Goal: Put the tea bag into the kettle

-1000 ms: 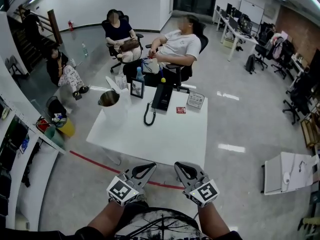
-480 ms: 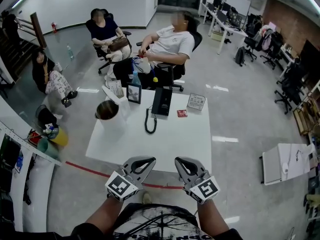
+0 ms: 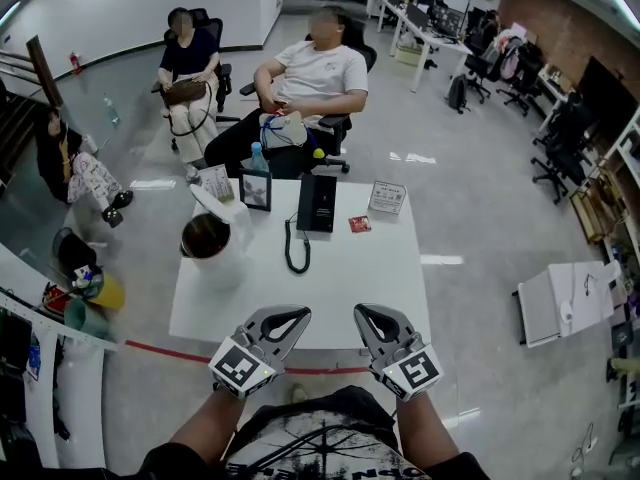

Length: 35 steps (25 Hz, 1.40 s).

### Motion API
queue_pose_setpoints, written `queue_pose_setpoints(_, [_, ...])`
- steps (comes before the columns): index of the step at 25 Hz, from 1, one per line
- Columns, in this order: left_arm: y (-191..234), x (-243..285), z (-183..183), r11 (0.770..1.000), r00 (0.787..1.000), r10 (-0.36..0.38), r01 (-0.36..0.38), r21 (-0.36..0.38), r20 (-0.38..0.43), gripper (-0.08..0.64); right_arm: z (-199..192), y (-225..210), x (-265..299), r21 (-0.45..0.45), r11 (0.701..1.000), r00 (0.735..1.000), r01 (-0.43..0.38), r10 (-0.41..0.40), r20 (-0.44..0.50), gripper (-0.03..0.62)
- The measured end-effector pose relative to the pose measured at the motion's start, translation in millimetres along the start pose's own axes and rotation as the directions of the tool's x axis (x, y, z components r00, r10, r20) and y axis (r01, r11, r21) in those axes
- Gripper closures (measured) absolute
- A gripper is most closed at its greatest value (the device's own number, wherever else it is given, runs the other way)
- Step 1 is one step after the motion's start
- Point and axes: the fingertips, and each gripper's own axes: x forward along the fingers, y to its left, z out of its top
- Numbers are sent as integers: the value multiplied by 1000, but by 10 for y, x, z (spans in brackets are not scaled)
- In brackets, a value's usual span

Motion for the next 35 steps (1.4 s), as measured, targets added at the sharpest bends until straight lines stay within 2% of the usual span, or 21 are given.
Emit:
queue_pose_setpoints(11, [173, 358, -25, 998, 999, -46, 45, -32, -12, 552, -101, -501, 179, 21, 997, 995, 71, -70, -77, 581])
queue_pose_setpoints(15, [341, 560, -69, 999, 999, -19, 17, -49, -41, 551, -329, -779, 337, 43, 997, 990, 68, -62, -126, 580])
queue_pose_setpoints(20, [487, 832, -147, 997, 999, -24, 20, -71, -47, 552, -630, -1132, 562, 55, 997, 978, 60, -48, -201, 573])
queue_pose_setpoints(24, [664, 1068, -267, 996, 996, 2, -10, -93, -84, 552, -924, -1448, 754, 68, 996, 962, 60, -39, -269, 489])
queue_pose_setpoints(30, [847, 1420, -435, 991, 995, 7, -20, -130, -104, 552, -1356, -1954, 1042, 78, 993, 930, 92, -58, -363, 414])
queue_pose_setpoints(35, [1012, 1692, -672, 987, 989, 4, -27, -157, -149, 552, -1806, -2283, 1305, 90, 989, 889, 114, -61, -454, 377])
